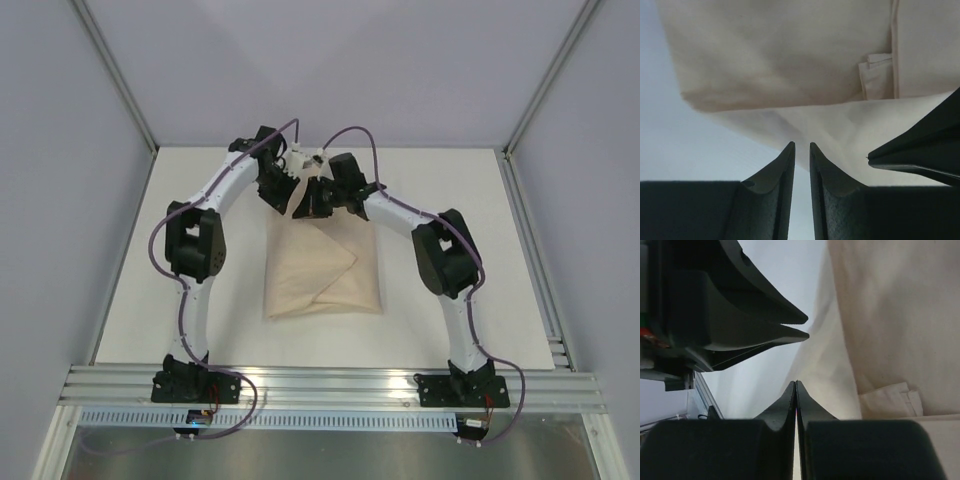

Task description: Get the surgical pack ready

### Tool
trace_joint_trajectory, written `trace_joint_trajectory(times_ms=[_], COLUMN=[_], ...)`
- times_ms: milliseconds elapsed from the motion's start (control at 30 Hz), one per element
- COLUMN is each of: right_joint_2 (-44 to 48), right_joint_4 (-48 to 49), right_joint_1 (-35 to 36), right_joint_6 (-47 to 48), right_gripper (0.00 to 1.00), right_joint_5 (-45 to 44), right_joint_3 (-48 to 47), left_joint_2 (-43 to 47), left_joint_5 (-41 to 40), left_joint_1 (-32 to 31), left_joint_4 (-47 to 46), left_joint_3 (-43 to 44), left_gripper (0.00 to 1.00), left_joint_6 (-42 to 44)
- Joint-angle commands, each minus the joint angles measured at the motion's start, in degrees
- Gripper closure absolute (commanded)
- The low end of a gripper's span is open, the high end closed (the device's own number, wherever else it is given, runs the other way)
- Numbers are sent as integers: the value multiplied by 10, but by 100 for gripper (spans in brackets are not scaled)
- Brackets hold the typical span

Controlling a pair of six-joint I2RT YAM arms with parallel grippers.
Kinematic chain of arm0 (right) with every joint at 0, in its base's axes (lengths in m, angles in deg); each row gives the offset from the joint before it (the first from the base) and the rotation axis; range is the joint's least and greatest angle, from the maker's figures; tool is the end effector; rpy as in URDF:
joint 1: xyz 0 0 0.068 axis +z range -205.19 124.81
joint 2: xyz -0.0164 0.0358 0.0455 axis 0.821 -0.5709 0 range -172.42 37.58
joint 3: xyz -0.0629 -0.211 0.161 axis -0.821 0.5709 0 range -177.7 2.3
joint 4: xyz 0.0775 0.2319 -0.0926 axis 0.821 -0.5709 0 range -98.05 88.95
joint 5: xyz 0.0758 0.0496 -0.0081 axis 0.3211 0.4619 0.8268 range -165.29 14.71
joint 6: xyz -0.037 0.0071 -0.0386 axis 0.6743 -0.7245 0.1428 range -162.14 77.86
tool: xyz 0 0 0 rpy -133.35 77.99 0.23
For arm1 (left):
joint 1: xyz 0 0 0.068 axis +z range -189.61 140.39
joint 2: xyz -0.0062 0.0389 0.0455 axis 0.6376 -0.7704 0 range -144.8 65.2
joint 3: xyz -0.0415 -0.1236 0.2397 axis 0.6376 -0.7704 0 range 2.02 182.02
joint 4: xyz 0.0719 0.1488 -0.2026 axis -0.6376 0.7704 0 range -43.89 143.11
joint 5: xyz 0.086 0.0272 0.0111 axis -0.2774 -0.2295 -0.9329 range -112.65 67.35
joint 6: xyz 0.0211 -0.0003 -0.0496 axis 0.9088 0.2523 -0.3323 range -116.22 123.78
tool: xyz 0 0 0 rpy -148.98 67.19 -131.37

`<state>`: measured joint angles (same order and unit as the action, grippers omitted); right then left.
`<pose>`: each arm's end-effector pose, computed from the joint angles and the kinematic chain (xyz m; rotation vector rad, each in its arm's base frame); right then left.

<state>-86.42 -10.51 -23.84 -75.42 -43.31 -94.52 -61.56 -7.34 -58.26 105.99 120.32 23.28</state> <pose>0.4144 0.2744 0.2115 -0.3001 2.3645 1.2052 0.4415 -0.1588 0.2478 0.9621 2.5663 -0.3644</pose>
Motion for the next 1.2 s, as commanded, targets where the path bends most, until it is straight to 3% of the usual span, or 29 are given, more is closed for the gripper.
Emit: trace_joint_trajectory(times_ms=[0,233,467,600,800,967,1167], right_joint_2=[-37,-104,-114,-95,-50,31,94], right_joint_4=[39,-29,-73,-93,-186,-162,-156], right_joint_1=[-2,-4,-5,-12,-13,-50,-125], right_joint_6=[-41,-39,-33,-18,64,74,88], right_gripper=[100,99,100,99,100,99,99], right_joint_5=[-3,-64,-94,-97,-113,-100,-105], right_joint_3=[-16,-36,-32,-45,-147,-90,-1], left_joint_2=[-42,-78,-85,-47,33,46,-5], left_joint_5=[43,48,58,45,13,-5,-17], left_joint_1=[1,1,1,1,1,13,25], left_joint_4=[-4,-33,-44,-41,-51,-57,-51], left_joint_3=[-16,-18,-44,-29,-9,-12,-10], left_gripper=[73,73,73,71,68,67,68], left_joint_6=[-22,-30,-41,-46,-54,-59,-76])
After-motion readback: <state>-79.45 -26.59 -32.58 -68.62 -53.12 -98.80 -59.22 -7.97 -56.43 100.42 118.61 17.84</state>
